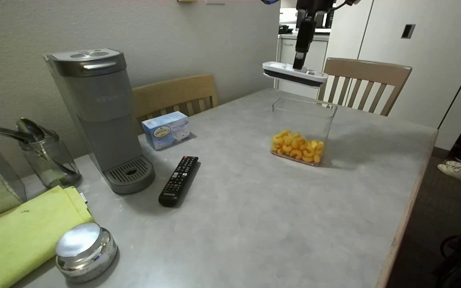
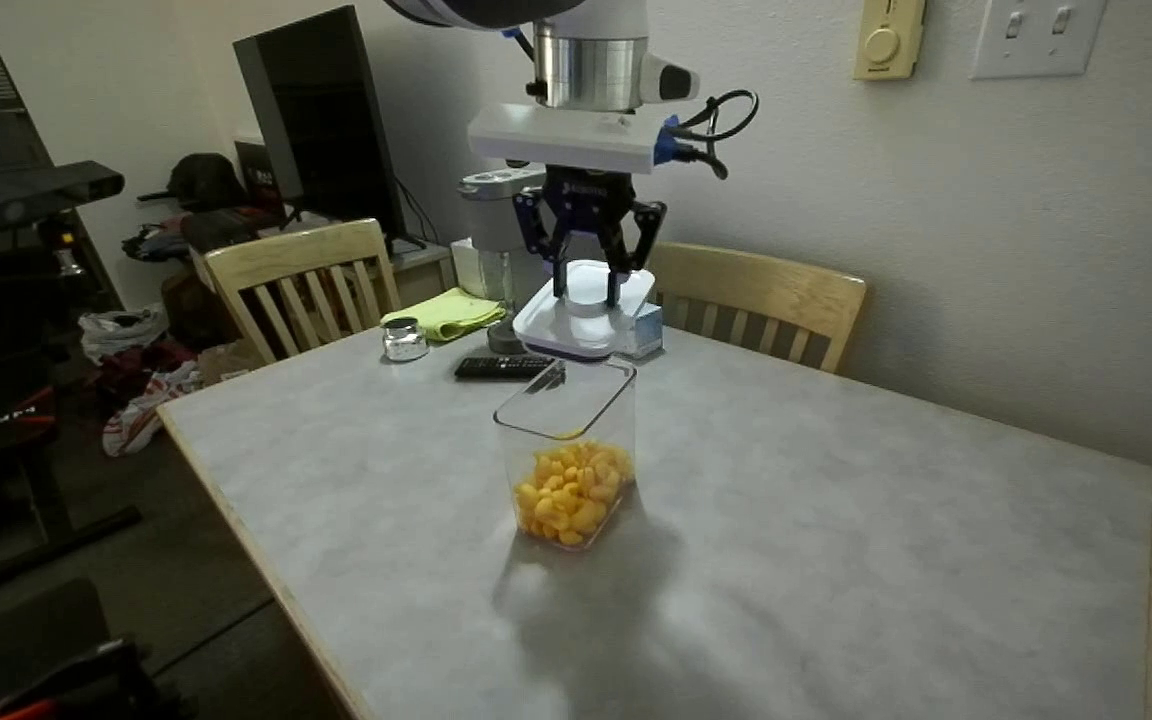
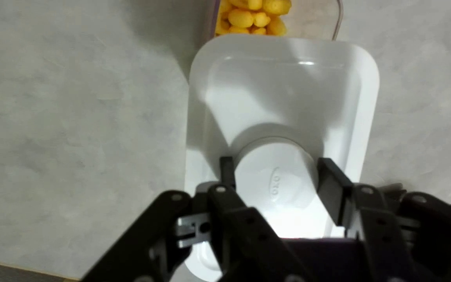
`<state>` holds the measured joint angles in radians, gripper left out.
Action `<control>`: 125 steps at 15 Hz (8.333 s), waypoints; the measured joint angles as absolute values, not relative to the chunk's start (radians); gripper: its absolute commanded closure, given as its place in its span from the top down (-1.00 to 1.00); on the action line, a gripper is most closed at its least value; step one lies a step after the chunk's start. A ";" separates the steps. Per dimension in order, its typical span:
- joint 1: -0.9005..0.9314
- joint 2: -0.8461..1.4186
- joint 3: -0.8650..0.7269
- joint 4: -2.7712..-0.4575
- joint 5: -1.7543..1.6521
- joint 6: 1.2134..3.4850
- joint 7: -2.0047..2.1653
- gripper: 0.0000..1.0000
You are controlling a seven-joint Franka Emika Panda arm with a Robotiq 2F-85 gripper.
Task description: Use the lid to close the container
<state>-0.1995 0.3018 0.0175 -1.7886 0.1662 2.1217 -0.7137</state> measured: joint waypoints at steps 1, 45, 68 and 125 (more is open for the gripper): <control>-0.199 0.294 0.016 -1.800 0.166 2.122 -0.714 -0.42; -0.216 0.252 -0.052 -2.019 0.410 2.210 -0.970 -0.42; -0.234 0.355 -0.048 -1.912 0.462 2.197 -1.044 0.70; -0.270 0.522 -0.001 -1.635 0.347 1.830 -1.145 -1.00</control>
